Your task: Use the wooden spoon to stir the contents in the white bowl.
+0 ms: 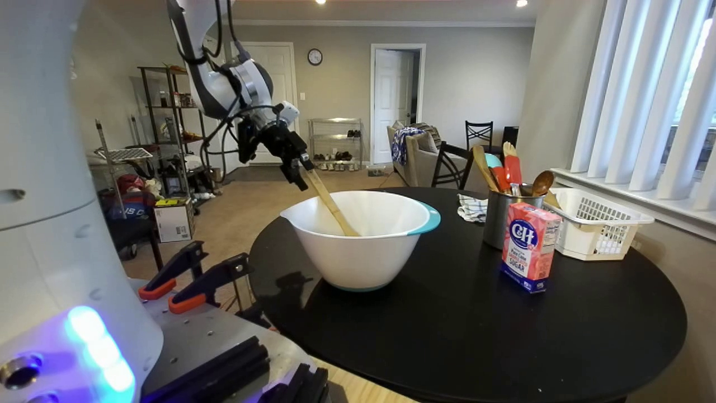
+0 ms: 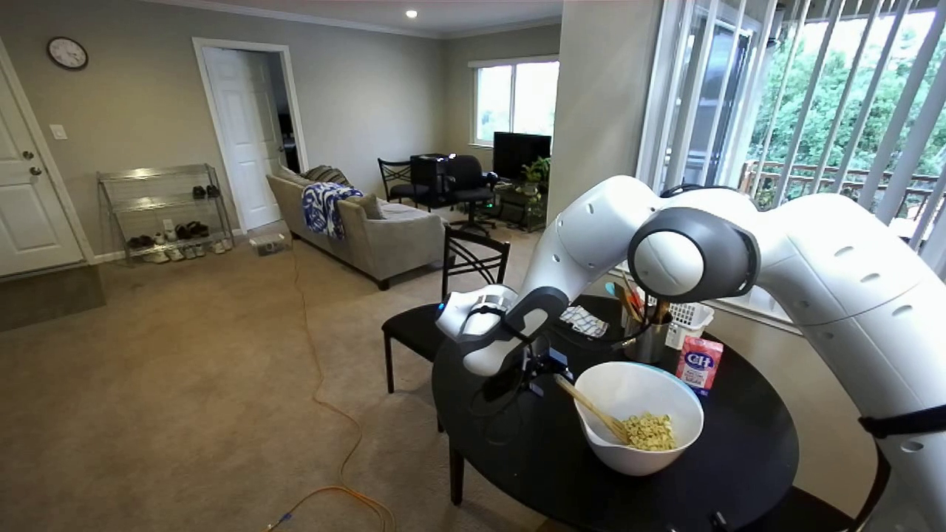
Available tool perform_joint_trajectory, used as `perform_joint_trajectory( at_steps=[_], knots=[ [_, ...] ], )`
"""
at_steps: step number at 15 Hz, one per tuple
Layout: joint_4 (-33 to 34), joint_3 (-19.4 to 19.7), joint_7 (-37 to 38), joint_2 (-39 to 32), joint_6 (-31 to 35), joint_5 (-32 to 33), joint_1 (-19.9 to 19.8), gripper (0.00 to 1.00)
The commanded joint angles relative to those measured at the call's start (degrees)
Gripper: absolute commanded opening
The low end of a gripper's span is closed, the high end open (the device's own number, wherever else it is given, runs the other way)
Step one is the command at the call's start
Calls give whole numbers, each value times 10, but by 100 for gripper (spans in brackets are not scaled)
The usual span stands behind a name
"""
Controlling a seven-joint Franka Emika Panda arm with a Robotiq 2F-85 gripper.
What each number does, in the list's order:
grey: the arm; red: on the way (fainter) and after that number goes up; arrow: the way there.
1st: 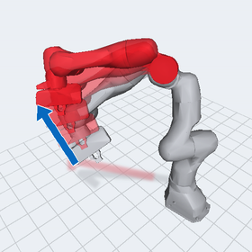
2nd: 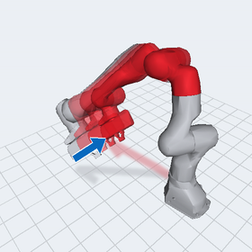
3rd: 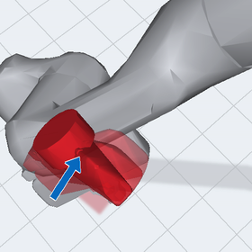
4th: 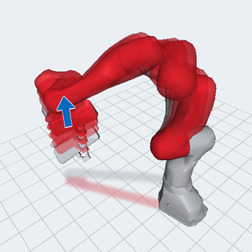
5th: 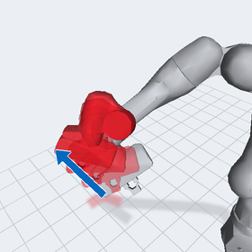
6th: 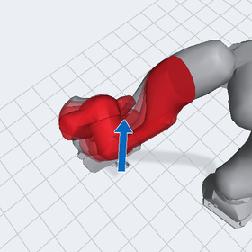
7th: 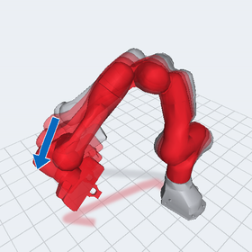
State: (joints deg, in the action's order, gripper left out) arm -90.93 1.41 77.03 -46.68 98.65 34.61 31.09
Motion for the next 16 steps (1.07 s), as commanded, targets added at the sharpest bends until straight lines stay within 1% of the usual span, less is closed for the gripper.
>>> perform_joint_trajectory(
  at_steps=[1, 10, 16],
  knots=[
    [21, -1, 14, -13, -23, 14, -5, 100],
    [13, 7, 44, -20, -31, 8, -23, 100],
    [18, 5, 38, -27, -28, 10, -33, 100]
  ],
)
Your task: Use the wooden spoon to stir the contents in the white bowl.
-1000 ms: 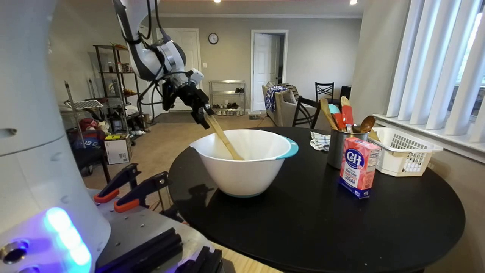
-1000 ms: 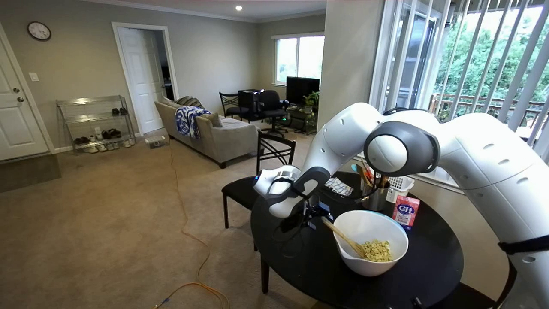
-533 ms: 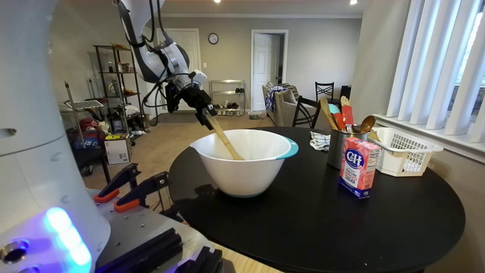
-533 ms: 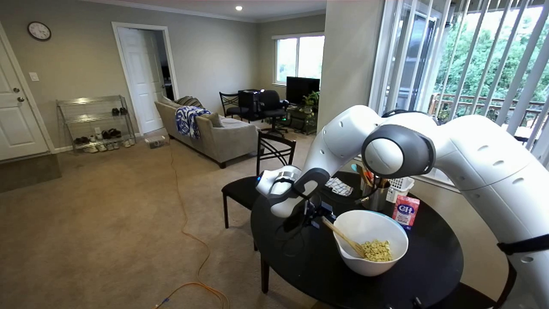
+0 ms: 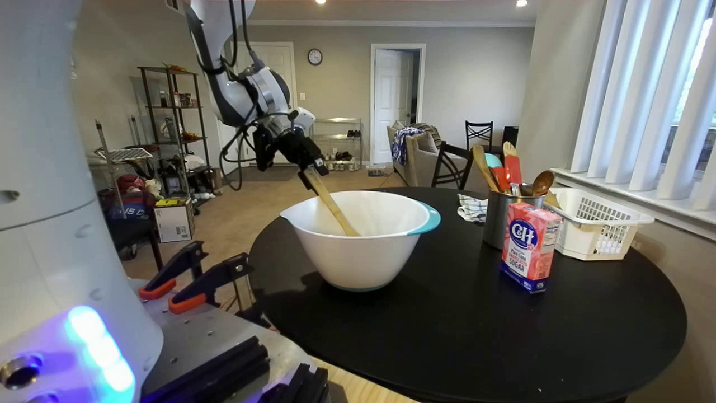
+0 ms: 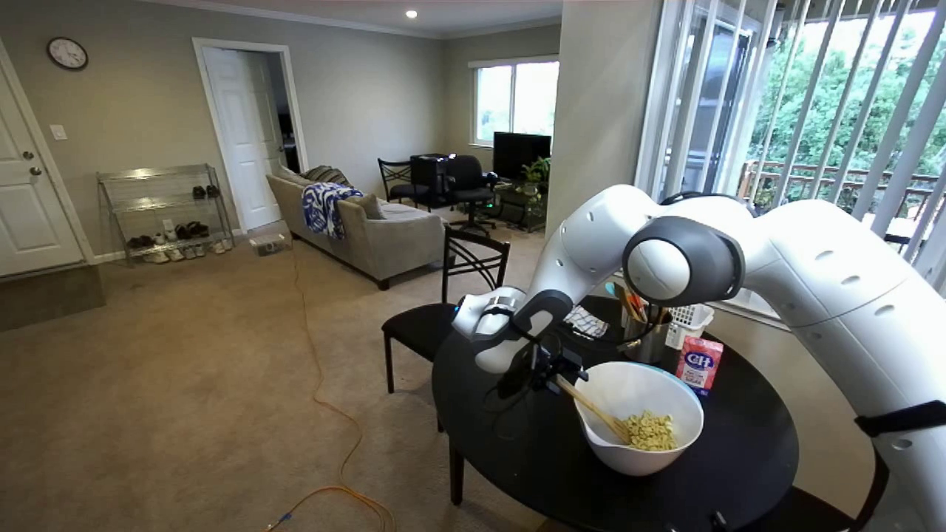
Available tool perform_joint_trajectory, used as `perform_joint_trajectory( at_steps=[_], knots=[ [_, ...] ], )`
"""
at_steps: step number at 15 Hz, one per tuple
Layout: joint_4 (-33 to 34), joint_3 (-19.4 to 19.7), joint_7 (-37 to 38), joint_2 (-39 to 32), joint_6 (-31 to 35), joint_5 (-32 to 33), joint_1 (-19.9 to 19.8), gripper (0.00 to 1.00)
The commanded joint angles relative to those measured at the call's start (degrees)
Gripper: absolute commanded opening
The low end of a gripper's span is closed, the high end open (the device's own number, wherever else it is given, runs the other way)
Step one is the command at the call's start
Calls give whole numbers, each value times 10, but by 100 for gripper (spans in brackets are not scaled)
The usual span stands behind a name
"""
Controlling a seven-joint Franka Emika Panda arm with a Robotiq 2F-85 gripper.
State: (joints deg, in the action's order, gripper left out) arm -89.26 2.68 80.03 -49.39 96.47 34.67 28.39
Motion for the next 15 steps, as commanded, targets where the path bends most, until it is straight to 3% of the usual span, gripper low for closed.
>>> perform_joint_trajectory(
  at_steps=[1, 15],
  knots=[
    [2, -7, 7, 1, -7, 10, -6, 100],
    [-4, -17, -20, 8, 4, 34, -5, 100]
  ],
)
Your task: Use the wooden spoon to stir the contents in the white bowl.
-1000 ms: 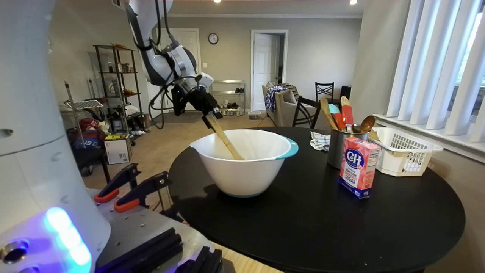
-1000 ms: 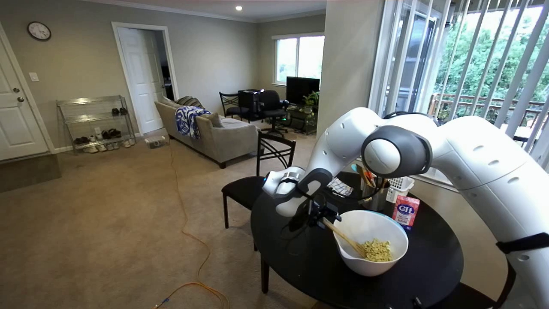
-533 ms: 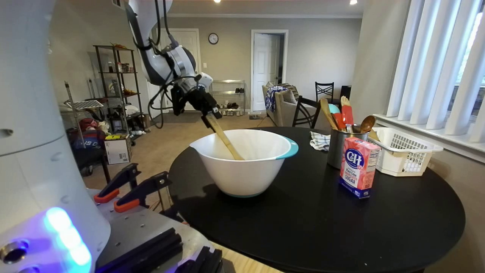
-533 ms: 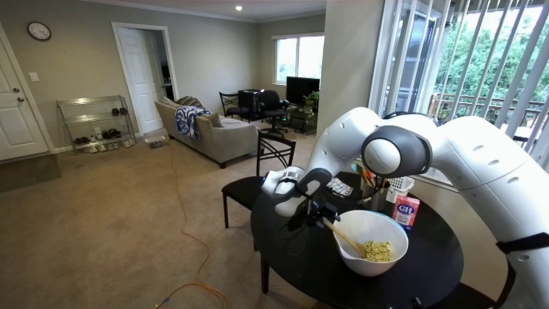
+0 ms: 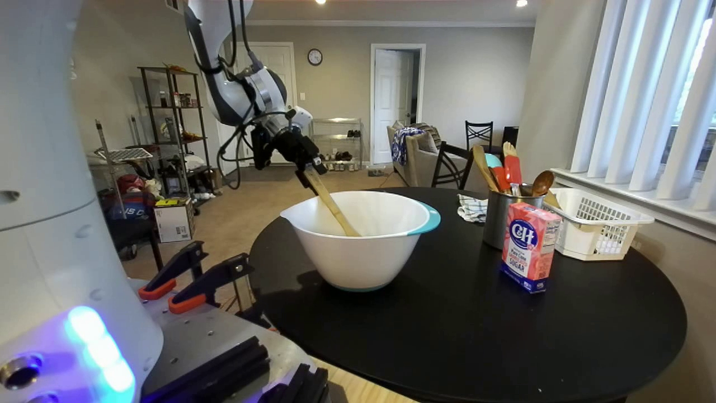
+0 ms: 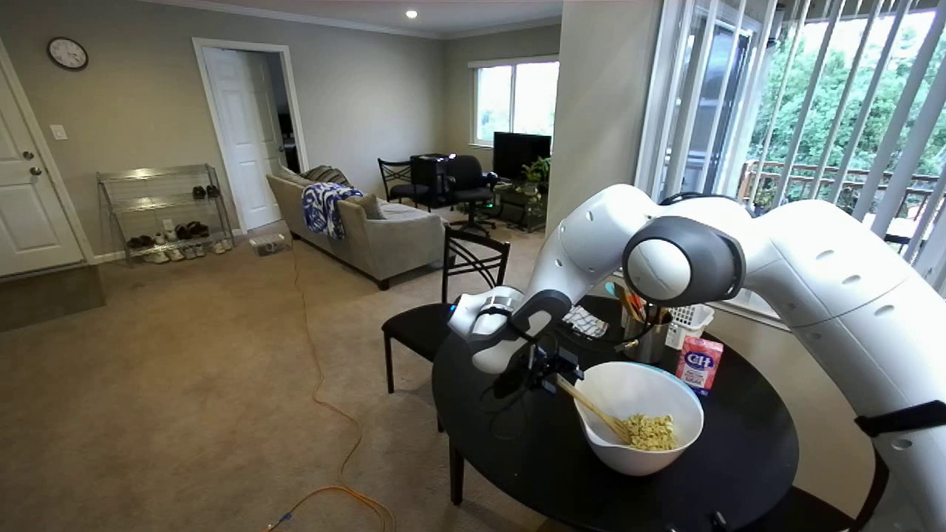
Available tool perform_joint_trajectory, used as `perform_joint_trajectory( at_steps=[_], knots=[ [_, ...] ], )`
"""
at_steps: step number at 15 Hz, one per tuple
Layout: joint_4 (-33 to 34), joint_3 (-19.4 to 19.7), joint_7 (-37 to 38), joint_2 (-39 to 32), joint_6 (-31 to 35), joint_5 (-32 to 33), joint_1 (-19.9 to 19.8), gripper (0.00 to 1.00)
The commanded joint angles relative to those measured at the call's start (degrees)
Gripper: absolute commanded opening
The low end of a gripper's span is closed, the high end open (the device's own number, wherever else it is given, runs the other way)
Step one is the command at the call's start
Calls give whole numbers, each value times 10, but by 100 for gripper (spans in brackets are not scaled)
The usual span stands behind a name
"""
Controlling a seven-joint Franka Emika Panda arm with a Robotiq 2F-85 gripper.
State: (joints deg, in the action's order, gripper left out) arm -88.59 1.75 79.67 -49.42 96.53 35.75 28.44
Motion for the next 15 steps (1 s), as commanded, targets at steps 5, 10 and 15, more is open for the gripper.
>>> perform_joint_trajectory(
  at_steps=[5, 10, 15],
  knots=[
    [-19, -18, -43, 14, 15, 51, -13, 100],
    [-30, -32, -85, 19, 25, 55, -17, 100],
    [-43, -36, -95, 24, 24, 51, -16, 100]
  ],
)
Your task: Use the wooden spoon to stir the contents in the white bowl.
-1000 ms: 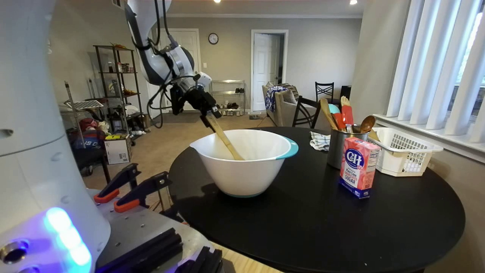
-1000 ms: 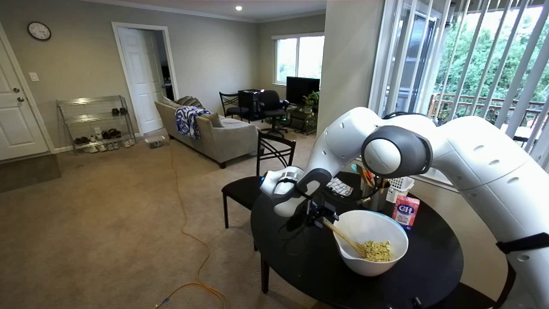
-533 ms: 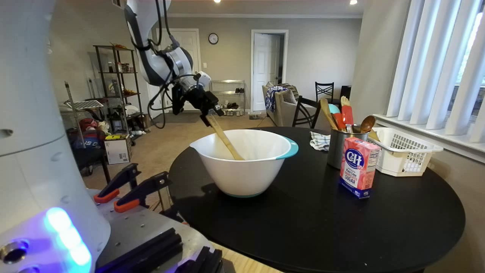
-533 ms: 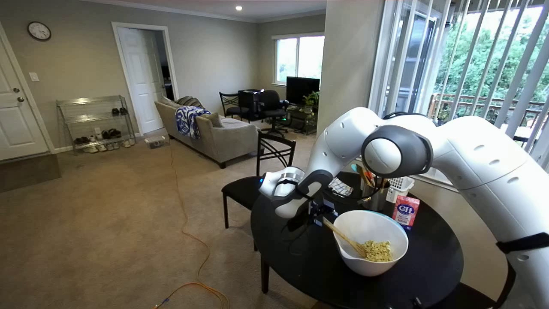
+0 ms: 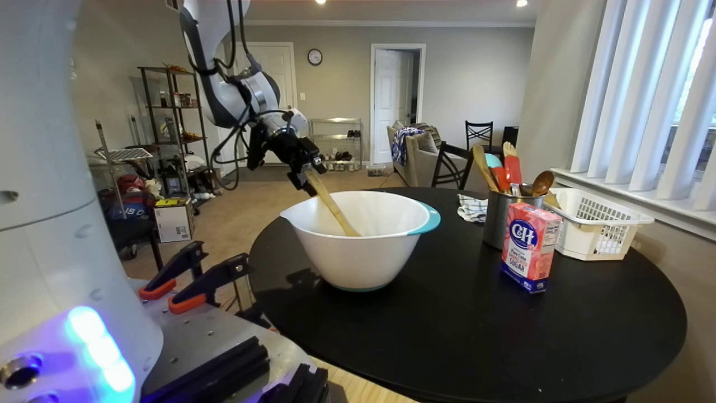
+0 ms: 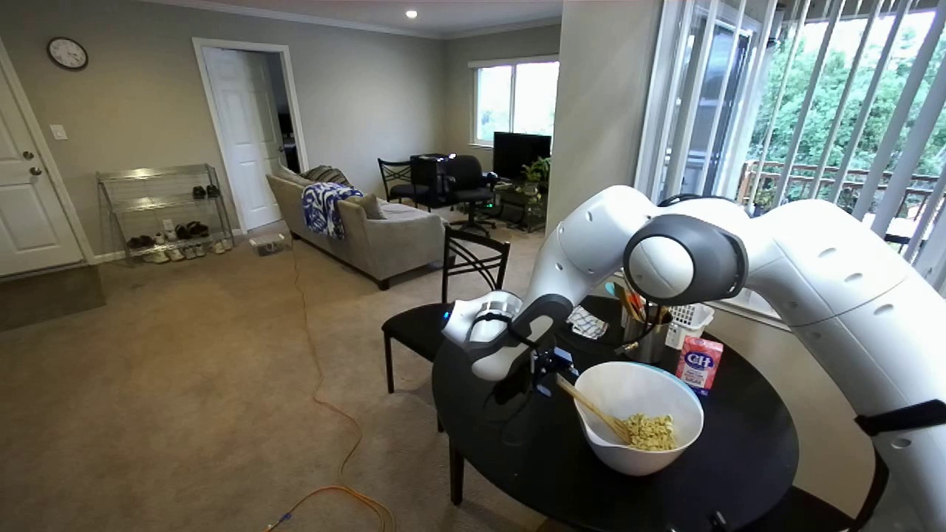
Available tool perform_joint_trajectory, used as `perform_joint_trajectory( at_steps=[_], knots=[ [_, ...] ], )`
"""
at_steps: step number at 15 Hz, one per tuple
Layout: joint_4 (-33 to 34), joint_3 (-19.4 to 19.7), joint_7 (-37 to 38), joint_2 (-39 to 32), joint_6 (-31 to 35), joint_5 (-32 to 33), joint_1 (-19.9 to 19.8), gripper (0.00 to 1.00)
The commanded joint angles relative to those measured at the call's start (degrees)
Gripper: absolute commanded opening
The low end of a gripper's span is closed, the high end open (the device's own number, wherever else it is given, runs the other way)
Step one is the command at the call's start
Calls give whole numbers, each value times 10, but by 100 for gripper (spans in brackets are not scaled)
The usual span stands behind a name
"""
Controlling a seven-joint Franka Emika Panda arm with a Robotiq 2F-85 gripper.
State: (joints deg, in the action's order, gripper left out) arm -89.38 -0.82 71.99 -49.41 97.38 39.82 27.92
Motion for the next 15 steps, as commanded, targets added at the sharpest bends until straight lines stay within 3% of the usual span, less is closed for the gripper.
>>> perform_joint_trajectory(
  at_steps=[1, 15],
  knots=[
    [-38, -11, -20, 24, 17, 11, -12, 100],
    [-69, -8, -2, 45, 22, 14, -19, 100]
  ],
)
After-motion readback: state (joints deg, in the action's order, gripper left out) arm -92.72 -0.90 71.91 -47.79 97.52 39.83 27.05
